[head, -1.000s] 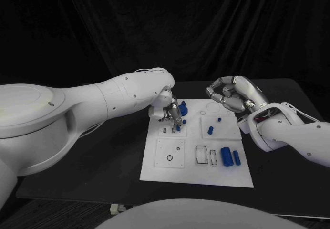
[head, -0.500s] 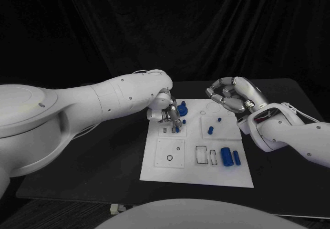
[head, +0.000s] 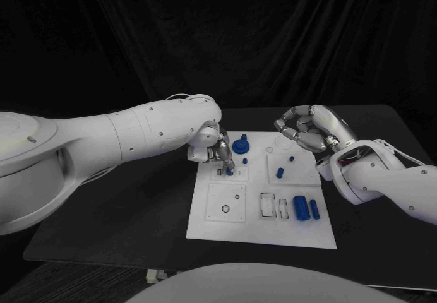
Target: Assemble the parts on the task board
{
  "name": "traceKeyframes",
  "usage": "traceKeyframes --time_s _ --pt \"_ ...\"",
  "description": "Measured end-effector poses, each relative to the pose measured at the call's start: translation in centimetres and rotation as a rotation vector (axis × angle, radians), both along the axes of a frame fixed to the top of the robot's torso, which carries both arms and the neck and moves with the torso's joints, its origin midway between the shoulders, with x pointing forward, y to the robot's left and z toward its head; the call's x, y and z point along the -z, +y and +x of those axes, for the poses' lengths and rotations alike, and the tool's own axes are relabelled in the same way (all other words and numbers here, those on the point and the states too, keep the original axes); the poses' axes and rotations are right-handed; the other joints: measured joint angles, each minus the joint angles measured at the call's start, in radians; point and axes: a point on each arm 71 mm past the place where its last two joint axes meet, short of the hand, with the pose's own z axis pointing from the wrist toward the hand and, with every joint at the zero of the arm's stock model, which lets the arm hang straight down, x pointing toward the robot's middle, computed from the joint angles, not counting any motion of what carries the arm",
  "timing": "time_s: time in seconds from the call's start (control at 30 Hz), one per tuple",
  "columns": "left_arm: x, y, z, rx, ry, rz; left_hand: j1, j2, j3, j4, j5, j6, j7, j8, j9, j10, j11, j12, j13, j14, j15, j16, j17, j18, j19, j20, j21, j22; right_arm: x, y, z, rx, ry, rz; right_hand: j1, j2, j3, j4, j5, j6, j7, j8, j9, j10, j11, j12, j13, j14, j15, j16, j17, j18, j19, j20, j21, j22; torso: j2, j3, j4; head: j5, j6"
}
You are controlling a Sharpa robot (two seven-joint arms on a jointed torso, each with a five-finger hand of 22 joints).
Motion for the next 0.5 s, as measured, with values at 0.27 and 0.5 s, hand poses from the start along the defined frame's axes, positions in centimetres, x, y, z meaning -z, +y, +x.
traceKeyframes --time_s 0.27,0.5 --pt "-0.06 0.46 -0.08 -0.009 -0.024 0.006 -0.008 0.000 0.003 0.003 0.000 0.000 0.000 0.004 0.002 0.000 0.000 0.000 0.001 0.000 0.000 0.000 0.000 0.000 0.000 0.000 0.000 0.000 0.54 -0.05 -0.20 0.003 0.016 -0.002 0.000 0.000 0.000 0.000 0.000 0.000 0.000 0.000 0.000 0.000 0.000 0.000 0.000 0.000 0.000 0.000 0.000 0.000 0.000 0.000 0.000 0.000 -0.001 0.0011 -0.0006 0.003 0.000" --pt "-0.12 0.68 0.04 -0.017 -0.042 0.011 -0.010 -0.001 0.006 0.005 -0.004 0.002 0.002 0.004 0.005 0.000 0.000 0.000 0.001 0.000 0.000 0.000 0.000 0.000 0.000 0.000 -0.004 0.000 0.66 -0.09 -0.24 0.004 0.020 -0.003 0.000 0.000 0.000 0.000 0.000 0.000 0.000 0.000 0.000 0.000 0.000 0.000 0.000 0.000 0.000 0.000 0.000 0.000 0.000 0.000 -0.006 0.000 0.000 0.0007 -0.0005 0.000 0.000"
